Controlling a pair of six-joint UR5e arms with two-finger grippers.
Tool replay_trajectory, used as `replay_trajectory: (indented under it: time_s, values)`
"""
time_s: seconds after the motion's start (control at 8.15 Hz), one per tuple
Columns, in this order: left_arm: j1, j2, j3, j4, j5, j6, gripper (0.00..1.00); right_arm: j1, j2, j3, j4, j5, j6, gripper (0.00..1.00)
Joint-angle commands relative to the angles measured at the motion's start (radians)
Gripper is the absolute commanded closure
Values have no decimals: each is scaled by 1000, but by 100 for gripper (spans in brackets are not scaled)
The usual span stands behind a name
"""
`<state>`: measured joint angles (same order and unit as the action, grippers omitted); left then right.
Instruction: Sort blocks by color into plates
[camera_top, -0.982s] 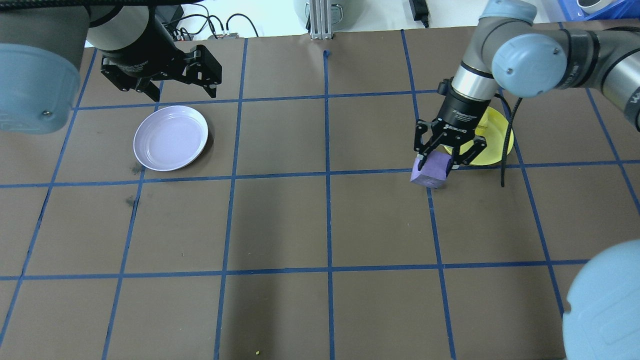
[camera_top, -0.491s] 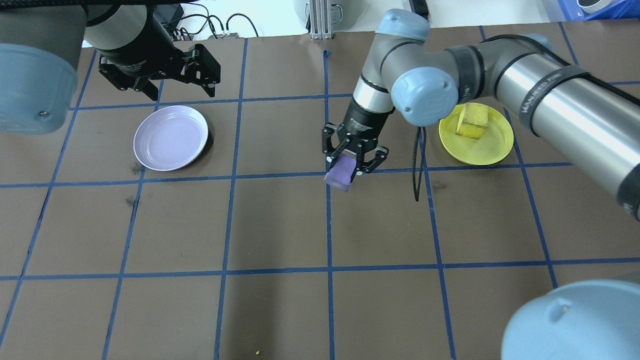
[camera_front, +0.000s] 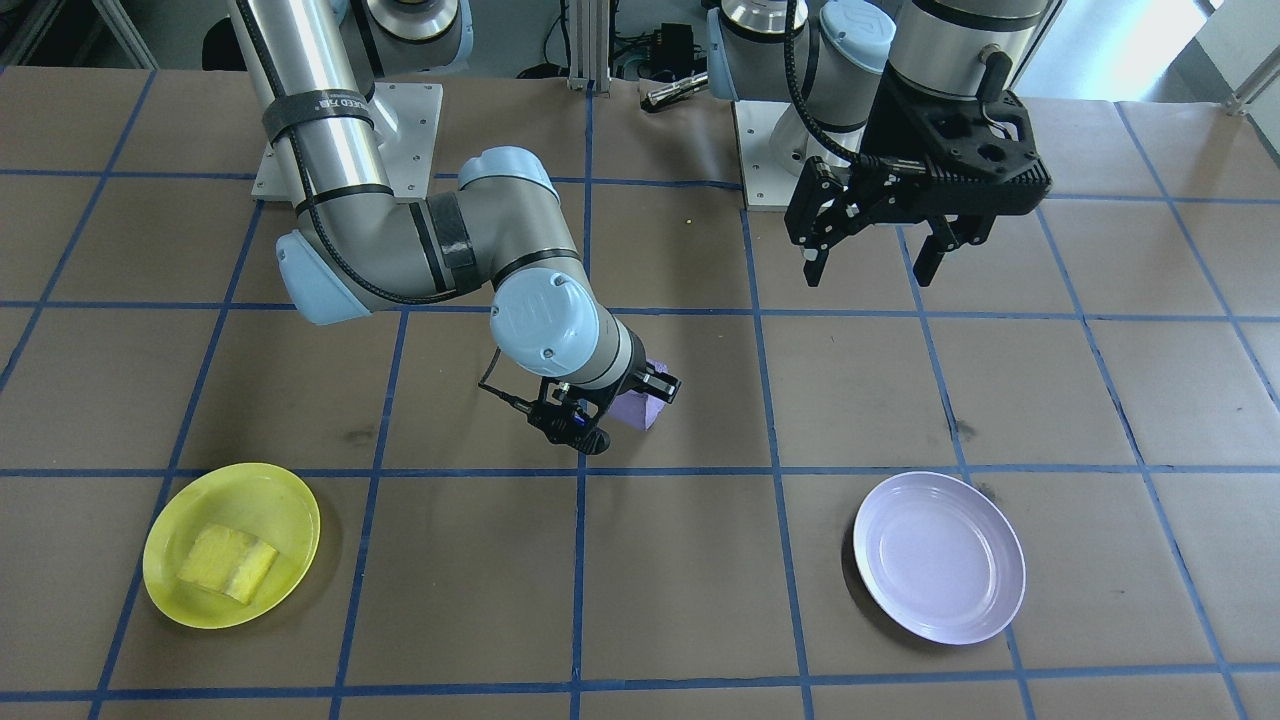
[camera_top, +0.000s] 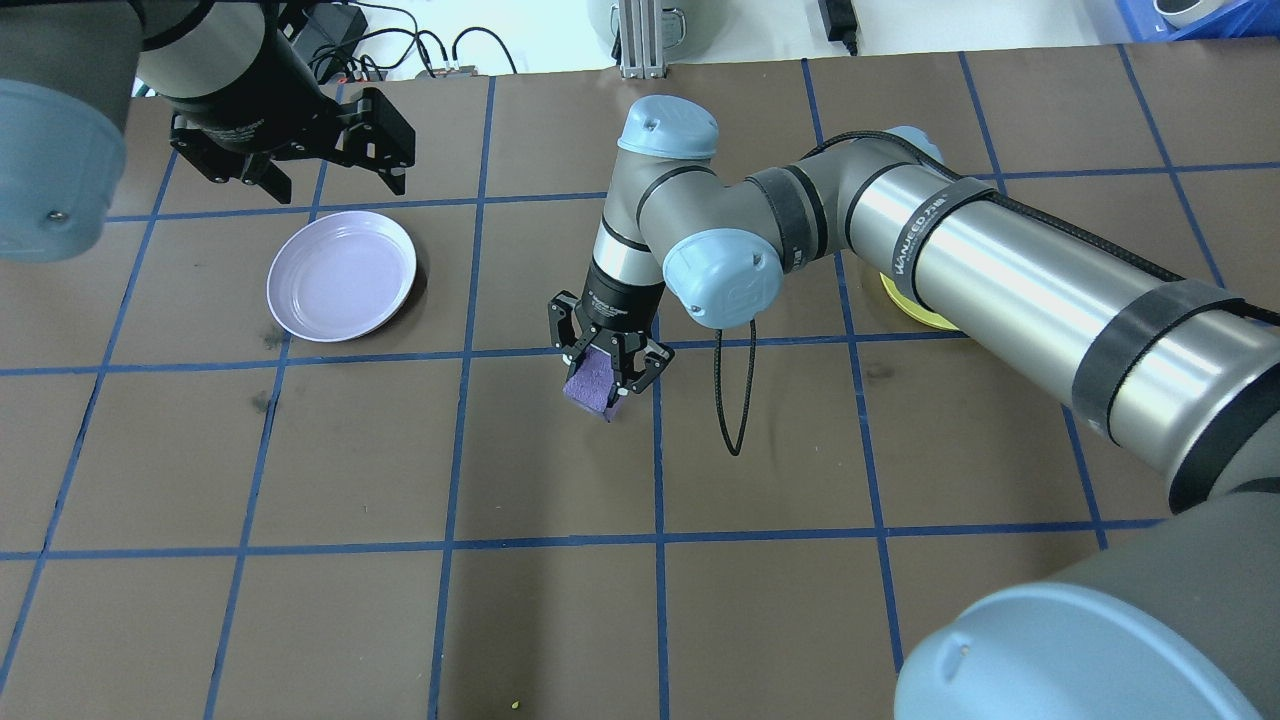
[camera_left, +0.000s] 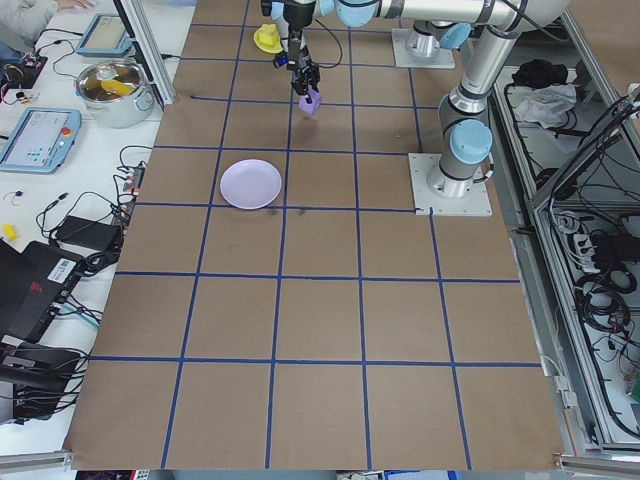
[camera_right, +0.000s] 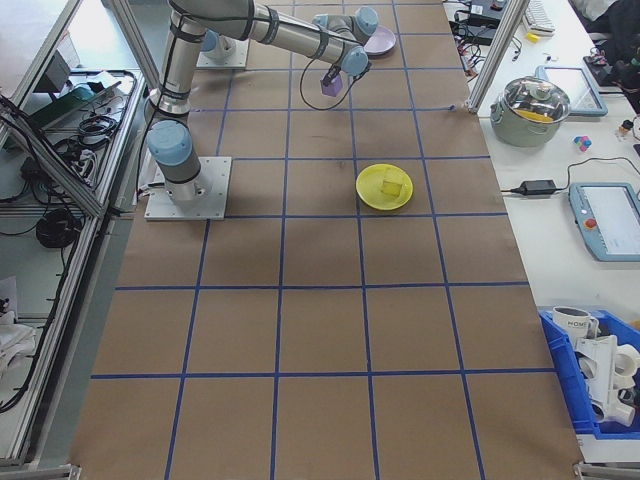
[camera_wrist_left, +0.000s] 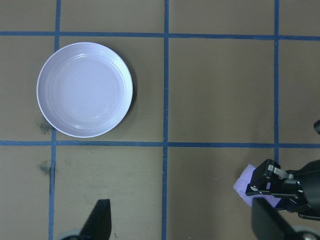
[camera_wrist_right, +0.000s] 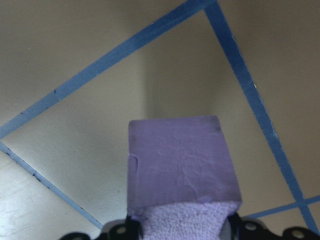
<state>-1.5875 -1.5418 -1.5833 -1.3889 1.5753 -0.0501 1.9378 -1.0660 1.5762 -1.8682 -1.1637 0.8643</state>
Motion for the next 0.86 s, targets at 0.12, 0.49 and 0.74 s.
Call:
replay_trajectory:
  time_s: [0.12, 0.49, 0.74]
  values:
    - [90, -9, 0, -1, -11, 61, 0, 4, -29, -4, 1, -24, 16, 0]
    - [101, -11, -1, -2, -6, 62, 0, -70, -124, -4, 21, -98, -2, 0]
    - [100, -32, 0, 5, -14, 55, 0, -182, -208, -4, 111, -138, -261, 0]
